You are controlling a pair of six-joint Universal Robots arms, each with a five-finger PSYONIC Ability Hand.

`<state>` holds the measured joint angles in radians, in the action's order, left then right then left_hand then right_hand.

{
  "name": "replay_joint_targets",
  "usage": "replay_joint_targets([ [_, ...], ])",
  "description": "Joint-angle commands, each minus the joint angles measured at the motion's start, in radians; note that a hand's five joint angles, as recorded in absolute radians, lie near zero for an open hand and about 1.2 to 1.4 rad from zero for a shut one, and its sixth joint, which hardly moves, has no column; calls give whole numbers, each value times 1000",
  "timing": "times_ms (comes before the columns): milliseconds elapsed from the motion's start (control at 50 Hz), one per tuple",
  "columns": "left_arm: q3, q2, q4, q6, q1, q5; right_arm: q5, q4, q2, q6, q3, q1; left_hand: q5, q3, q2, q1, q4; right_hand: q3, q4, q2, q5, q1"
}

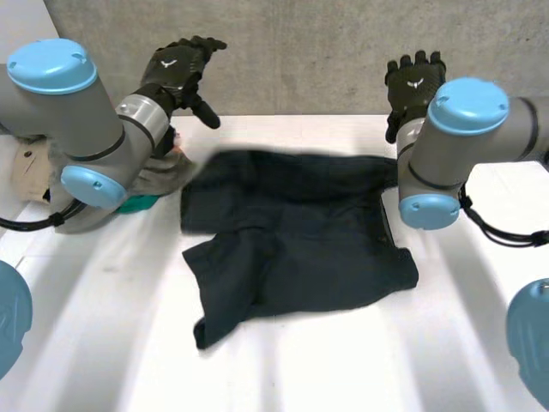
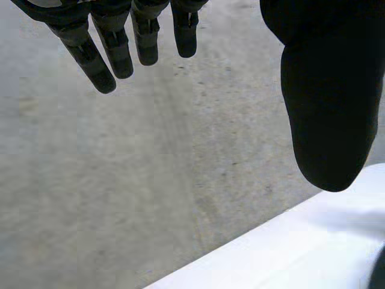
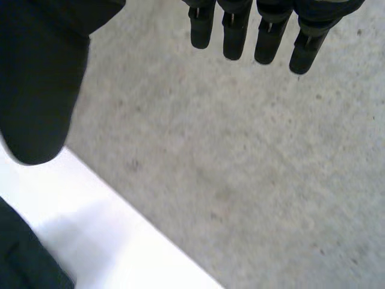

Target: Fold the laundry.

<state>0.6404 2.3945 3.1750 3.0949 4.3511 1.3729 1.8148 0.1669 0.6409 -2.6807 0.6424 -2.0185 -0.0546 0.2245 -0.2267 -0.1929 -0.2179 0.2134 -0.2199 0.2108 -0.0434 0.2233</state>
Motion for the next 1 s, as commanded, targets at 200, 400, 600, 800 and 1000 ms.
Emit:
replay_joint_targets([
  [200, 858, -607, -15, 333, -116, 29, -406, -352, 514, 151, 609, 38, -204, 209, -207, -240, -215, 84, -78, 87, -80, 74],
  [400, 1243, -703, -24, 396, -251, 20, -525, -534, 622, 272, 922, 89, -516, 520, -518, -552, -527, 475, -468, 477, -470, 465],
  [600, 1257, -581, -9, 407, -237, 64, -531, -301, 580, 274, 1073, 112, -369, 374, -371, -405, -380, 440, -434, 443, -436, 430],
  [800, 1222, -499, 143, 504, -182, 156, -485, 14, 553, 260, 1152, 101, -360, 365, -363, -396, -371, 378, -372, 381, -374, 368],
  [1000, 1197, -410, 275, 611, -171, 187, -482, 220, 510, 266, 1177, 84, -360, 365, -363, -396, -371, 378, -372, 381, -374, 368],
])
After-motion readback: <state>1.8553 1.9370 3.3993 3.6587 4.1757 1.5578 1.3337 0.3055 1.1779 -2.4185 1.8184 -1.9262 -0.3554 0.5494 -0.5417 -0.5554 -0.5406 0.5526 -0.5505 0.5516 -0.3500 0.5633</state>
